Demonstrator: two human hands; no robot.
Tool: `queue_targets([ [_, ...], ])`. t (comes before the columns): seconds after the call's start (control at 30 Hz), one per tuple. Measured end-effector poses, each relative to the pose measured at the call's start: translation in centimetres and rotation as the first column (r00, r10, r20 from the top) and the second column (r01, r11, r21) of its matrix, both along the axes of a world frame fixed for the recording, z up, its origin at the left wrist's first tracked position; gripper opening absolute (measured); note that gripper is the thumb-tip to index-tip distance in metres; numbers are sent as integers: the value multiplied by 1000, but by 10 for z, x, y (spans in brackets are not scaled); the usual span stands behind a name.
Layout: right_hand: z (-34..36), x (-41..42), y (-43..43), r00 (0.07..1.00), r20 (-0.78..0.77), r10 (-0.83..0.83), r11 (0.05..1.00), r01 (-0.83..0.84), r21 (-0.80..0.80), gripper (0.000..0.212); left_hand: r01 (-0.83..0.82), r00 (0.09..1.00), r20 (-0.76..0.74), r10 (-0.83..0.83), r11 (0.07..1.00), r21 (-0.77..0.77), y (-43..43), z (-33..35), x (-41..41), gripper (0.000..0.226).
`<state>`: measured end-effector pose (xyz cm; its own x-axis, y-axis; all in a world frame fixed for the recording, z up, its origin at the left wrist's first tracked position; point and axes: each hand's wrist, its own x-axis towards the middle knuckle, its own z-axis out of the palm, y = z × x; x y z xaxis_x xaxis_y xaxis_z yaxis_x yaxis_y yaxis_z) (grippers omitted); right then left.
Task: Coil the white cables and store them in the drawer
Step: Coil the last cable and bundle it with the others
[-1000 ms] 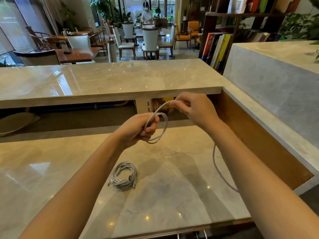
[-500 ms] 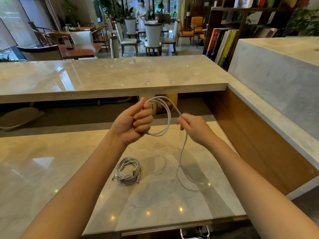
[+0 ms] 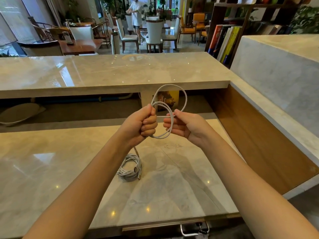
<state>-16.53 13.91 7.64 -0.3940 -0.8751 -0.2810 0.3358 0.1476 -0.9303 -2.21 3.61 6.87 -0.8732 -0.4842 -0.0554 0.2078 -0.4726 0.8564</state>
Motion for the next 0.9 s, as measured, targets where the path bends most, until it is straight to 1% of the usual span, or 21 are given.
queue_targets([
  [0.07, -1, 5, 2, 998, 70, 5, 1000, -6, 12, 32, -92, 989, 105, 107, 986, -136, 2, -1, 0, 31],
  [0.13, -2, 10, 2, 986, 166, 5, 1000, -9, 21, 35, -168, 960, 175, 220, 948, -270, 5, -5, -2, 31],
  [0.2, -4, 17, 0, 966, 259, -12, 1000, 11, 4, 37, -244, 917, 209, 340, 892, -381, 9, -12, -6, 30],
  [0.23, -5, 21, -2, 960, 279, -31, 1000, 31, 5, 37, -279, 896, 212, 389, 867, -412, 10, -17, -8, 30],
  [0.27, -7, 24, -4, 959, 277, -59, 998, 56, 17, 37, -310, 880, 213, 424, 853, -419, 12, -22, -10, 30],
  [0.33, -12, 27, -7, 958, 267, -103, 995, 95, 40, 36, -363, 857, 224, 464, 852, -377, 14, -30, -11, 30],
  [0.4, -17, 30, -6, 954, 287, -86, 996, 82, 26, 37, -391, 840, 243, 486, 851, -350, 15, -35, -10, 30],
  [0.5, -22, 33, -4, 944, 322, -73, 997, 75, 6, 39, -402, 824, 253, 507, 838, -368, 14, -37, -10, 29],
  [0.7, -28, 36, -7, 948, 286, -142, 989, 126, 73, 39, -382, 828, 286, 483, 858, -343, 11, -43, -9, 27],
  [0.77, -33, 37, -9, 937, 306, -168, 985, 147, 93, 39, -376, 822, 296, 486, 854, -359, 11, -49, -10, 27],
  [0.83, -38, 37, -11, 918, 354, -179, 983, 153, 102, 40, -366, 795, 340, 502, 844, -392, 13, -55, -13, 28],
  [0.87, -40, 38, -11, 926, 339, -167, 985, 138, 108, 38, -357, 774, 371, 514, 837, -415, 14, -58, -15, 28],
  [0.9, -43, 39, -10, 953, 273, -130, 988, 103, 112, 32, -347, 748, 400, 530, 826, -445, 14, -61, -16, 29],
])
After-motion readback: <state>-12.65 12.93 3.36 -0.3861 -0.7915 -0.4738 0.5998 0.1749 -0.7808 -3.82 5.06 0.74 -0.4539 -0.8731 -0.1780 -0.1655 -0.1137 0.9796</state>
